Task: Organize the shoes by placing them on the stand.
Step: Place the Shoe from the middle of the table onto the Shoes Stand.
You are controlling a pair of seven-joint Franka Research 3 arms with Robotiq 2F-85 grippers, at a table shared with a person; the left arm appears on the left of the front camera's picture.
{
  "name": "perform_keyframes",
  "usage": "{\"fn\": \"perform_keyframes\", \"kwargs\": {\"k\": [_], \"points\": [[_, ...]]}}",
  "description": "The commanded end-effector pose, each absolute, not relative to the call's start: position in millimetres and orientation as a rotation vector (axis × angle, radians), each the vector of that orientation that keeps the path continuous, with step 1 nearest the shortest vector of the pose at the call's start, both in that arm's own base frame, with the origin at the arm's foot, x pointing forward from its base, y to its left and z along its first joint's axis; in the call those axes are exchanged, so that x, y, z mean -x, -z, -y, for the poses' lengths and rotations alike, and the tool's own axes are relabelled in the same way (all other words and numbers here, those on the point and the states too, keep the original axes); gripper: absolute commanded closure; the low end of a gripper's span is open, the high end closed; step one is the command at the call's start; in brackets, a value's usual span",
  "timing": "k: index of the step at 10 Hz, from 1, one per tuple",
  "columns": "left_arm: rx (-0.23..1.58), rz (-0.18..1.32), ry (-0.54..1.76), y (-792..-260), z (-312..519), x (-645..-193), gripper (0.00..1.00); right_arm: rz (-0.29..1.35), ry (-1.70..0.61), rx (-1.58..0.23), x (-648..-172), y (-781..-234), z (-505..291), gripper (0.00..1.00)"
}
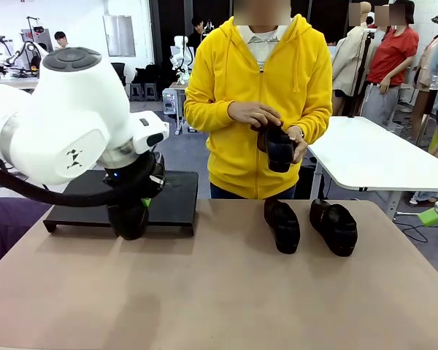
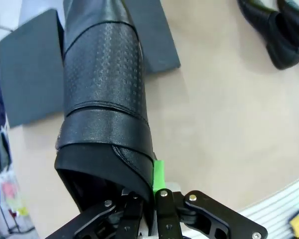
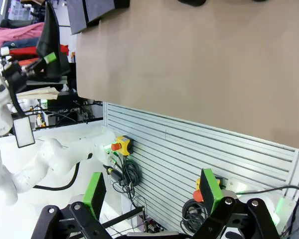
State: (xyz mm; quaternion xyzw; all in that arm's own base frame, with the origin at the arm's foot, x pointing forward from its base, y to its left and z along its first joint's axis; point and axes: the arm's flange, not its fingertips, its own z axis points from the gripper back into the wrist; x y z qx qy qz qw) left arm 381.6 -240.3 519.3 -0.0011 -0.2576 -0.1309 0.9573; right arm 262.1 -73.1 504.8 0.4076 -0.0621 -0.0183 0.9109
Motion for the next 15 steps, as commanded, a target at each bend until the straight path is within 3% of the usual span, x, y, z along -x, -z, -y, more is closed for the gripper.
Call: {"fn": "perform_keyframes", "kwargs": {"k": [1, 3, 6, 8, 9, 13, 15], "points": [[0.036, 0.519, 0.402, -518.2, 202.1, -423.4, 1.00, 0.136, 0.011, -0.837, -261.9, -505.0, 77.9, 0.00], [-0.011, 0.553, 0.440, -503.1, 137.2, -466.4, 1.00, 0.136, 0.011, -0.837, -261.9, -505.0, 77.9, 0.00], [-0.072, 0.597, 0.311, -478.9, 53.9, -498.7, 1.00, 0.136, 0.011, -0.837, -261.9, -505.0, 77.9, 0.00], [-0.044, 0.550, 0.194, -476.6, 40.0, -500.9, 1.00, 0.136, 0.011, -0.837, -261.9, -505.0, 77.9, 0.00], [-0.074, 0.563, 0.293, -474.0, 37.1, -499.2, 1.00, 0.136, 0.011, -0.837, -261.9, -505.0, 77.9, 0.00], [-0.066, 0.547, 0.272, -465.7, 38.0, -501.0, 1.00, 0.136, 0.011, -0.837, -261.9, -505.0, 77.9, 0.00], [-0.135, 0.629, 0.189, -455.9, 20.8, -527.8, 1.00, 0.136, 0.011, -0.837, -261.9, -505.0, 77.9, 0.00]]}}
